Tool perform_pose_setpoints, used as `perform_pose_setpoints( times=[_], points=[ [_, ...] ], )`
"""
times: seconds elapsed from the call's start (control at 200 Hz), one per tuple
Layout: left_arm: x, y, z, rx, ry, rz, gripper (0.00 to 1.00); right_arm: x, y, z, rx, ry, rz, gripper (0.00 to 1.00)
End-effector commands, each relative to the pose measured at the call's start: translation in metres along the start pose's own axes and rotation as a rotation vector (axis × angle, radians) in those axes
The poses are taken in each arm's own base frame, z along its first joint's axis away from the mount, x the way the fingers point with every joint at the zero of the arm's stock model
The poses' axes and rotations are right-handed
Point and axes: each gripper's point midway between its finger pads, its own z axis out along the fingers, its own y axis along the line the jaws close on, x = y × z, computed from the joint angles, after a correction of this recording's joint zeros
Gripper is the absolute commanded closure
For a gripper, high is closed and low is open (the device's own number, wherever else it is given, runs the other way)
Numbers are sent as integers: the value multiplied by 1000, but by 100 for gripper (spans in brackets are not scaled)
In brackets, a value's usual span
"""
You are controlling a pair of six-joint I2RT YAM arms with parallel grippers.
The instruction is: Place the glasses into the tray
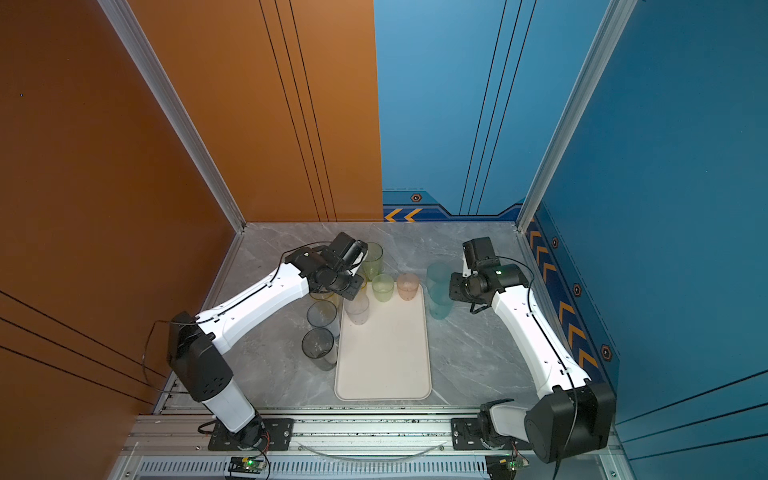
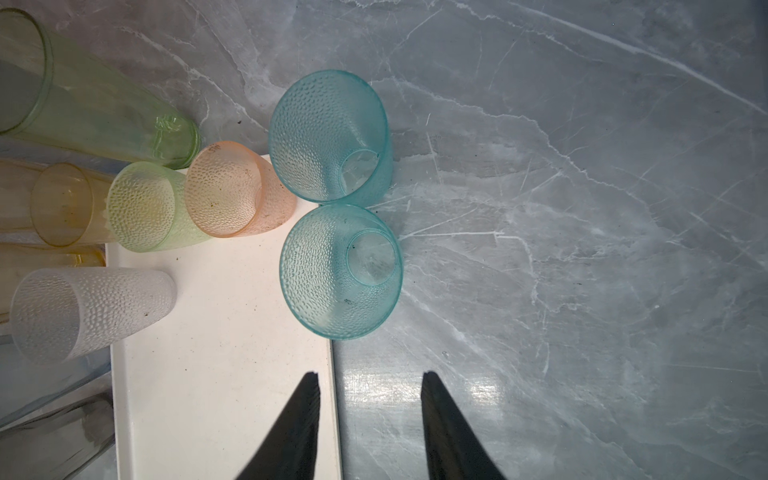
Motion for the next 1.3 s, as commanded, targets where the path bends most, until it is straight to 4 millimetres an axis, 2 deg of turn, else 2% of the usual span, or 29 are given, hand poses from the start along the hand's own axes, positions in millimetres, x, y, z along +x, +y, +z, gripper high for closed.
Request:
perform_pose_setpoints(
  times=[0.0, 0.11, 0.23, 0.406, 0.551, 0.666, 0.921, 1.102, 1.297],
  points=[
    [-17, -11, -27, -6, -80, 42, 86, -1, -15, 2, 67, 24, 23, 63],
    [-27, -29, -37, 15, -124, 70, 86, 3, -18, 9, 74, 50, 27, 64],
    [-34, -44, -38, 85, -166, 44, 86, 4, -16, 13, 67, 66, 24, 64],
    [-38, -40, -43, 83, -204, 11, 86, 4, -15, 14, 63, 69, 18, 64],
    [-37, -19, -55, 69, -227, -37, 85, 5, -14, 16, 61, 79, 14, 64],
    [-32, 4, -65, 39, -247, -90, 85, 8, -15, 21, 66, 96, 11, 64],
    [-2, 65, -77, -65, -255, -219, 83, 10, -11, 32, 64, 128, -3, 64],
    [13, 84, -81, -74, -253, -276, 83, 9, -13, 41, 81, 139, -3, 65],
    [17, 91, -81, -79, -252, -296, 83, 4, -15, 51, 101, 151, -11, 68]
  ],
)
